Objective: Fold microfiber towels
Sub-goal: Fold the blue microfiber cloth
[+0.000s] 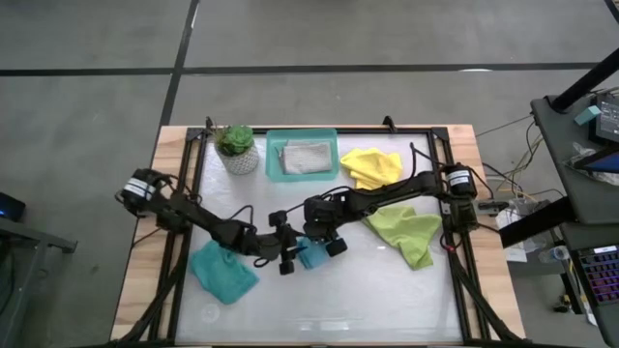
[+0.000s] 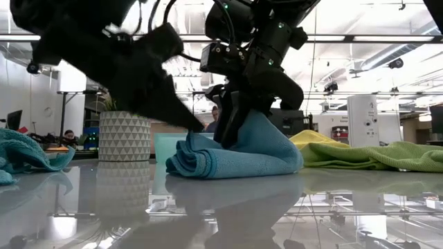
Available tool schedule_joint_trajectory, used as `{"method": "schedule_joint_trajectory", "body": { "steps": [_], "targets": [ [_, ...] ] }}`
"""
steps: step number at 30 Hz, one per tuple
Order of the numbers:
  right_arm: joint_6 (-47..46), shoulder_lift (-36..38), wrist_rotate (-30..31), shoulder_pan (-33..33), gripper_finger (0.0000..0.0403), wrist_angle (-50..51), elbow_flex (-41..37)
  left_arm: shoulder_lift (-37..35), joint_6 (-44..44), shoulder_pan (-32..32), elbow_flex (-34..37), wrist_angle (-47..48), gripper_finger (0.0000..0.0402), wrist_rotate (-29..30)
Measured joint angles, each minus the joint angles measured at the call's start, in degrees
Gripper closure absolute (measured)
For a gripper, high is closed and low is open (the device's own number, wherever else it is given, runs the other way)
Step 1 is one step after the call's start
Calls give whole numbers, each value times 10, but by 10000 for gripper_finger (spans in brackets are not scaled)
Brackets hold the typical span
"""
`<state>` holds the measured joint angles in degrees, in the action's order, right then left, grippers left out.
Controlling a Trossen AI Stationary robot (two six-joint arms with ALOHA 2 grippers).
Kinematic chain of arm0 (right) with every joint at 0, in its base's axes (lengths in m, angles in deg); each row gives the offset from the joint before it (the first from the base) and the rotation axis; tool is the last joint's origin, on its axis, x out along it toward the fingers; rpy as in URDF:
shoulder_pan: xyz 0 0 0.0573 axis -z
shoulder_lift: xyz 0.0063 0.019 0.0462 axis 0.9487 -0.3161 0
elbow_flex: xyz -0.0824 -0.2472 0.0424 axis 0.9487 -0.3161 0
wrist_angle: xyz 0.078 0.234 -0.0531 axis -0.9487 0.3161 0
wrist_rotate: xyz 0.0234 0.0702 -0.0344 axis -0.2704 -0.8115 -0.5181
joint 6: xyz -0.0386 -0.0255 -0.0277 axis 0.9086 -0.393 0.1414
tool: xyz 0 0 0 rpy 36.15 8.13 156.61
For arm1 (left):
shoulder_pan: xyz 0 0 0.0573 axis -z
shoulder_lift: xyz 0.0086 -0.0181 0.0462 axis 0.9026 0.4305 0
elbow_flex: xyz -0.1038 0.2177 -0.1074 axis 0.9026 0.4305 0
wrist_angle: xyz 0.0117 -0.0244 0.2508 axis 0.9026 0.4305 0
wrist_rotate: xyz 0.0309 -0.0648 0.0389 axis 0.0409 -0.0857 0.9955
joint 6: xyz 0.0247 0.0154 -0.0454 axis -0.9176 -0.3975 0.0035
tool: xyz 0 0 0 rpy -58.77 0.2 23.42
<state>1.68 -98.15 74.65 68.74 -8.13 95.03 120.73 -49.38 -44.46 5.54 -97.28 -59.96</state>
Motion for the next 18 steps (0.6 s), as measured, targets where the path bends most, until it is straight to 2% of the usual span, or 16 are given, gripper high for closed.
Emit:
{"method": "schedule_joint_trajectory", "body": {
  "steps": [9, 18],
  "targets": [
    [-31, 63, 29, 0, 284, 50, 0, 41, 86, -6, 0, 35, 240, 6],
    [-86, 105, 17, -10, 289, 119, 0, 42, 89, -6, 0, 45, 240, 6]
  ]
}}
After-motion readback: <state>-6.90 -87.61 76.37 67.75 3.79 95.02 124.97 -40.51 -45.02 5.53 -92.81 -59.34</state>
